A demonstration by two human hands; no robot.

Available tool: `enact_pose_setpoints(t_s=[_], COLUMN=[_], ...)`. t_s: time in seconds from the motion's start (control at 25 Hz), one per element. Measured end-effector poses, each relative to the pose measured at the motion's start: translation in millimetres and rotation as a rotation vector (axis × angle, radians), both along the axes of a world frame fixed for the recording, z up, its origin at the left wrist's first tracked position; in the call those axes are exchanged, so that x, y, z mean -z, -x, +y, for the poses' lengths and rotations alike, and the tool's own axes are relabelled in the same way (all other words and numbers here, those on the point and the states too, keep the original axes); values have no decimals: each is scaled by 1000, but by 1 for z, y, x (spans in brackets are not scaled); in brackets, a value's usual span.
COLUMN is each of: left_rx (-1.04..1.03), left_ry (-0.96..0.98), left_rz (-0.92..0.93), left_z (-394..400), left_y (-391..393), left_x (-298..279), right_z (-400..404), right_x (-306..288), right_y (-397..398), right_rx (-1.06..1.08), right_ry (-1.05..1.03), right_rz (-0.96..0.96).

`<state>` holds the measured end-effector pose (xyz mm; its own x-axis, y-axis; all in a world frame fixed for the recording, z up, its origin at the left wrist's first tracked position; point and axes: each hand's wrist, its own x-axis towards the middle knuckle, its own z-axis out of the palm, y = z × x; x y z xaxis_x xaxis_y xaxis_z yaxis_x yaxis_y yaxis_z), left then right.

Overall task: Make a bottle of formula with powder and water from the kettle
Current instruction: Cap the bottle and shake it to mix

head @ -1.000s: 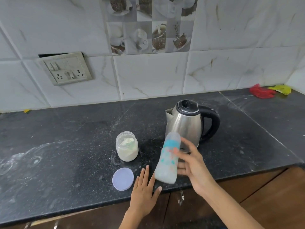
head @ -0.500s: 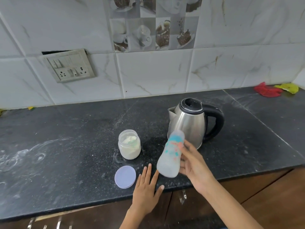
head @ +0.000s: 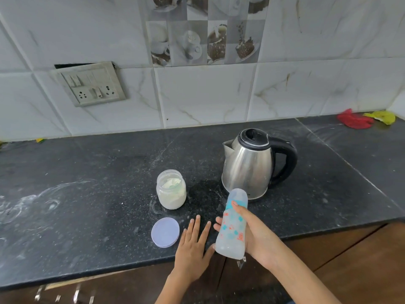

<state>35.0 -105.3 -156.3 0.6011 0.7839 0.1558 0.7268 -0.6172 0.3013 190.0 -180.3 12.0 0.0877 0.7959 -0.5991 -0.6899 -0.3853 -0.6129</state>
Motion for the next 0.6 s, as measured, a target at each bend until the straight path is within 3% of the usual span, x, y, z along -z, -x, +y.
enact_pose_setpoints(t_s=[0.12, 0.2, 0.32, 0.4, 0.52, 0.6], left_rx=[18, 37, 25, 8, -32, -29], left_ry=[-17, -17, -46, -40, 11, -10], left_rz=[19, 14, 15, 19, 64, 62], left_z=[-2, -2, -2, -3, -3, -2], left_y=[0, 1, 0, 1, 3, 2], left_x=[-4, -4, -2, -1, -5, -4], right_z=[-6, -9, -10, -4, 5, 3], right_x=[1, 7, 4, -2, -2, 0], right_y=[-1, -4, -11, -13, -6, 7], right_rx=[-43, -84, -194, -143, 107, 10], right_ry=[1, -37, -135, -233, -274, -267], right_rz=[14, -82, -432, -647, -525, -483])
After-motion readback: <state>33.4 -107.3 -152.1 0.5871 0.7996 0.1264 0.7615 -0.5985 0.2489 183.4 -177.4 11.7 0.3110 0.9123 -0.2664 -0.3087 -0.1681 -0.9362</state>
